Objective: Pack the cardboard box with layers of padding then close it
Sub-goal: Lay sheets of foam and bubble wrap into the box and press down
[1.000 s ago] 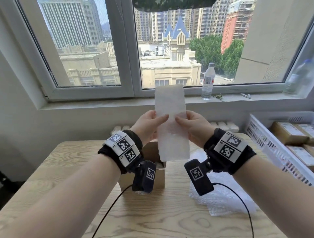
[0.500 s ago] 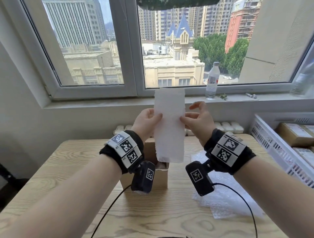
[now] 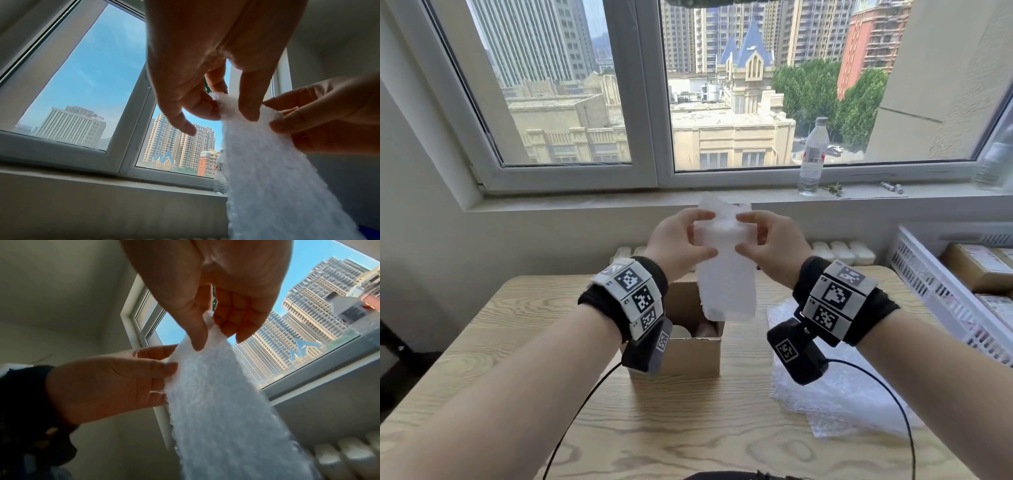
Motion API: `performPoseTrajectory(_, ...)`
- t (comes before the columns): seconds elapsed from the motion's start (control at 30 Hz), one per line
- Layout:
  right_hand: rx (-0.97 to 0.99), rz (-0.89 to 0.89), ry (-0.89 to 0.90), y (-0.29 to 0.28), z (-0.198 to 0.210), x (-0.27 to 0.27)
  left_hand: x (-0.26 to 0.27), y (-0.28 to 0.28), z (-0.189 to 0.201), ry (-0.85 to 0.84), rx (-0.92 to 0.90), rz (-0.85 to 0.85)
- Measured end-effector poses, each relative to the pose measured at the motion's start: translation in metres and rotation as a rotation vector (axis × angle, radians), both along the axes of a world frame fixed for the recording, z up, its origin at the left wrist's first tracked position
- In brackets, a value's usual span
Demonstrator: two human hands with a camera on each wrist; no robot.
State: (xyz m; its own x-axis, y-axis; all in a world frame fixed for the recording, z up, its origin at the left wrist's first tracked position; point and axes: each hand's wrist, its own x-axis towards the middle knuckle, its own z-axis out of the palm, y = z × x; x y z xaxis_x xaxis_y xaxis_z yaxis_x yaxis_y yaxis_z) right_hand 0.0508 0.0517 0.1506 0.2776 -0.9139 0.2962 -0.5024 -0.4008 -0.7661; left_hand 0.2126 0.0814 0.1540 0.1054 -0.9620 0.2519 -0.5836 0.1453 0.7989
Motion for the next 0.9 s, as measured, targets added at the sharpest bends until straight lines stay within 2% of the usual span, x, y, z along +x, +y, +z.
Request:
performPoseTrajectory(0.17, -0.075, -0.077, 0.051, -0.007, -0.001, 0.003, 0.002, -0.003, -0.004, -0.190, 0.006, 0.108)
performPoseTrajectory(0.3, -0.087, -0.141, -0.013, -0.009, 0.003, 0.002, 0.005, -0.002, -0.006, -0.180, -0.052, 0.230)
performPoseTrajectory(0.33, -0.097, -0.161, -0.041, -0.009, 0.003, 0.002, 0.004, -0.002, -0.006, -0.101, -0.009, 0.197)
performPoseTrajectory(0.47, -0.089, -0.130, -0.153, -0.005, 0.001, 0.009, -0.005, 0.001, -0.009, 0.431, 0.353, -0.019)
performPoseTrajectory(0.6, 0.029, 0.019, -0.294, 0.007, -0.002, 0.020, -0.002, 0.006, -0.006, 0.783, 0.373, -0.122)
performPoseTrajectory(0.7, 0.108, 0.076, -0.360, 0.014, -0.004, 0.026, 0.006, 0.008, -0.006, 0.898, 0.348, -0.177)
performPoseTrajectory(0.77, 0.157, 0.080, -0.399, 0.015, -0.005, 0.031, 0.011, 0.010, -0.008, 0.910, 0.324, -0.185)
performPoseTrajectory(0.9, 0.382, 0.080, -0.550, 0.015, -0.003, 0.044, 0.023, 0.014, -0.014, 0.918, 0.319, -0.138)
